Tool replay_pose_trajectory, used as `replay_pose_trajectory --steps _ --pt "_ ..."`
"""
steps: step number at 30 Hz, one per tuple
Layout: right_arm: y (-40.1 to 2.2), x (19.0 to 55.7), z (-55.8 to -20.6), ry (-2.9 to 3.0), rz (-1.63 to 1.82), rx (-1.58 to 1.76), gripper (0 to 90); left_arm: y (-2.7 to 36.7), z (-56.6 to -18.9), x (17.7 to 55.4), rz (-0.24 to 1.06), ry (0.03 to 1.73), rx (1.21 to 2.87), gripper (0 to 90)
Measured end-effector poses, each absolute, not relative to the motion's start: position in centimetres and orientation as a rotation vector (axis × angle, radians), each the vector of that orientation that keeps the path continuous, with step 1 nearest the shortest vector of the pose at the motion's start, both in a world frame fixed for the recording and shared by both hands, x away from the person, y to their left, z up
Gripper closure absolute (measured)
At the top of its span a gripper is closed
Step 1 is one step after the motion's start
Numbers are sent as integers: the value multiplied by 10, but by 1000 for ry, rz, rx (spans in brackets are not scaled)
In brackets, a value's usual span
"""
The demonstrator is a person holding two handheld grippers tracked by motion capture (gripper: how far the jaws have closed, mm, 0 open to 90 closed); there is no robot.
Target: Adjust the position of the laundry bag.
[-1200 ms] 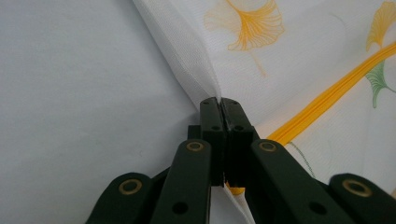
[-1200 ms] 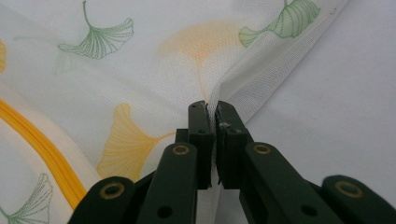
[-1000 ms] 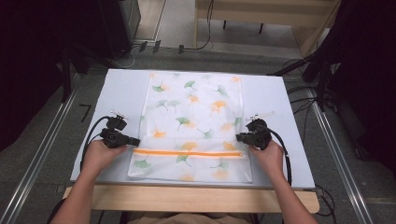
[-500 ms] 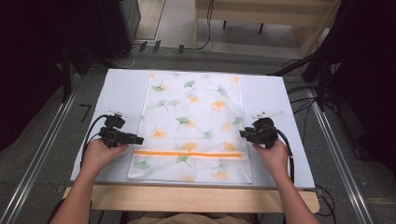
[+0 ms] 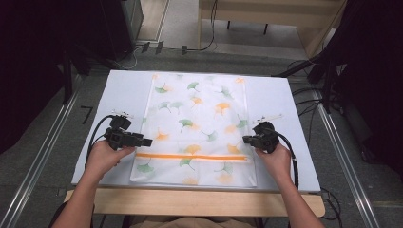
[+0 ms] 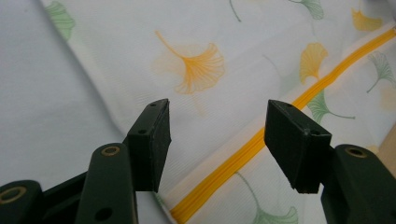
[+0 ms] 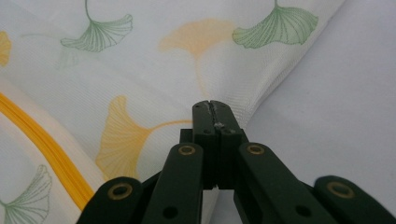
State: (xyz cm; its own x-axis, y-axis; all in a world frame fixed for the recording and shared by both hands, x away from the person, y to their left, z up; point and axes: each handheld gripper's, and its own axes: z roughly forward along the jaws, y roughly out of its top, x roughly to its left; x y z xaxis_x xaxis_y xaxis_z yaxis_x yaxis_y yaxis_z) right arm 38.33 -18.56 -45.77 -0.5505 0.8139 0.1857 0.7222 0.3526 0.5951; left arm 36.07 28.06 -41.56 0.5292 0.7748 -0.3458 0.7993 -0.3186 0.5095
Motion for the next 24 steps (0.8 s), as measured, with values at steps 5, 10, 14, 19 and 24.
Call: replay_pose_trajectory --steps 5,10,14,19,24 --pt "-190 383 -459 2463 953 1412 895 268 -415 361 -83 1233 2153 416" --pt "-199 369 -445 2420 1012 1390 895 253 -413 362 -80 1171 2160 398" --pt "-202 362 -445 2428 1000 1408 895 247 -412 363 -75 1157 2160 376" --pt "-209 350 -442 2417 995 1428 890 238 -413 366 -85 1126 2184 369" --pt "-217 346 -445 2395 998 1474 890 228 -414 368 -84 1100 2195 373"
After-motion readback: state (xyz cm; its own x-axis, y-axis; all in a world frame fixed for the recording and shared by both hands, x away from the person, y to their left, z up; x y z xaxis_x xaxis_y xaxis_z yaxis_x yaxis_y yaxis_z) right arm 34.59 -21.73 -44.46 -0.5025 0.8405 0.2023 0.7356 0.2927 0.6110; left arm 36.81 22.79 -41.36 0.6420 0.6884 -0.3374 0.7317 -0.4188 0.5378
